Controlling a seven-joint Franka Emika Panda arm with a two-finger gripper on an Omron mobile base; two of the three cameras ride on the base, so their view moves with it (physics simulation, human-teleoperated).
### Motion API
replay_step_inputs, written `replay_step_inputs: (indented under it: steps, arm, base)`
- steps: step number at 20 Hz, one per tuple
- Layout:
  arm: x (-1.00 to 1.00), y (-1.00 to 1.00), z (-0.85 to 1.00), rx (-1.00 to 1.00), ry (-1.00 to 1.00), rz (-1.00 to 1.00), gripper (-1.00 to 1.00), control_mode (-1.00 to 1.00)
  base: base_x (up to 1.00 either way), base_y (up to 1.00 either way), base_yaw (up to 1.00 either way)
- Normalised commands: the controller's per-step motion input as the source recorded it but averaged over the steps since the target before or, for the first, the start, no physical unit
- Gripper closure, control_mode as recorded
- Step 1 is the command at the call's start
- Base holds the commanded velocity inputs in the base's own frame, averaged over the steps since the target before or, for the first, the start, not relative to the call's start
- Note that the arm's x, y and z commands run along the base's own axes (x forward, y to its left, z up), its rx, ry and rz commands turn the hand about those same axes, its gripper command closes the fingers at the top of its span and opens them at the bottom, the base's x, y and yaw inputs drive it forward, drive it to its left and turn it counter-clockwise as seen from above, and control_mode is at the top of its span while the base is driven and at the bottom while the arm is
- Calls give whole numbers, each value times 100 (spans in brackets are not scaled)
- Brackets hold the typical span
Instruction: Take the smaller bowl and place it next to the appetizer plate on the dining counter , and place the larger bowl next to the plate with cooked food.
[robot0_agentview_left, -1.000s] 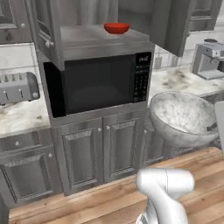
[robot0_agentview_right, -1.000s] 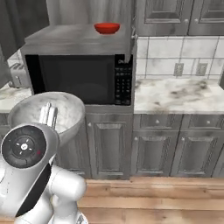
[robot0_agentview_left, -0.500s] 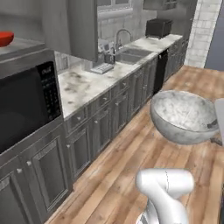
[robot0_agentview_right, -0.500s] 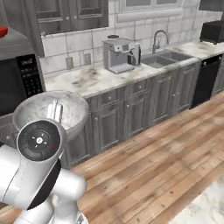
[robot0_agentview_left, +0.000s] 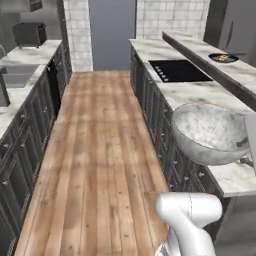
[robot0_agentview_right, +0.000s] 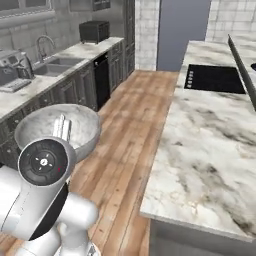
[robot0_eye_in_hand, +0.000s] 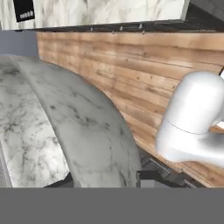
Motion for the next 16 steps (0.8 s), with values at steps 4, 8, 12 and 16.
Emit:
replay_step_inputs:
  steps: [4,8,12,16]
  arm:
    - [0,0,0,0,0,0,100,100]
    - [0,0,0,0,0,0,100,100]
    - [0,0,0,0,0,0,100,100]
    - [0,0,0,0,0,0,100,100]
  base:
    - [-21,32,-91]
    - [-34,-24,-81]
    - [0,-100,-58]
    - [-6,-100,-40]
